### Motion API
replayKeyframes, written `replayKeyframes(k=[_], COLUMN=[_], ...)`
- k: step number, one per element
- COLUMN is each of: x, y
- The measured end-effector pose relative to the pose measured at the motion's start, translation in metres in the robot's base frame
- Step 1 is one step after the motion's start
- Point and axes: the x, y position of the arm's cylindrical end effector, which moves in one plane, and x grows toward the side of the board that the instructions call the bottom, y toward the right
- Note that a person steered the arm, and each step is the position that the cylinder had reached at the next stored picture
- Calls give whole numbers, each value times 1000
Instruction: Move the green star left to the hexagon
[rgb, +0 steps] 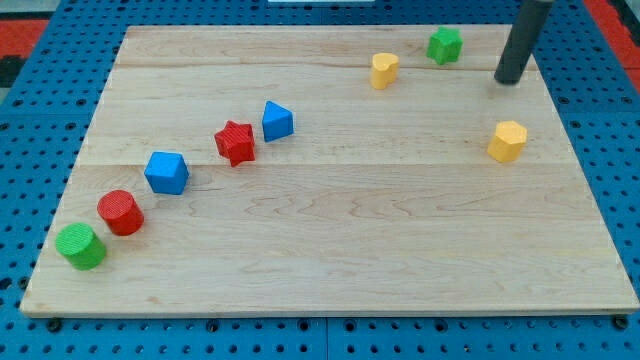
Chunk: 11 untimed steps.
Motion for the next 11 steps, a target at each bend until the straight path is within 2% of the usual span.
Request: replayKeyframes(k=[1, 2, 4, 5, 6, 7, 8, 9, 11], x=[-73, -54, 86, 74, 89, 112, 80, 15, -30], y=[-37, -91, -84, -94, -114, -84, -82, -71, -138])
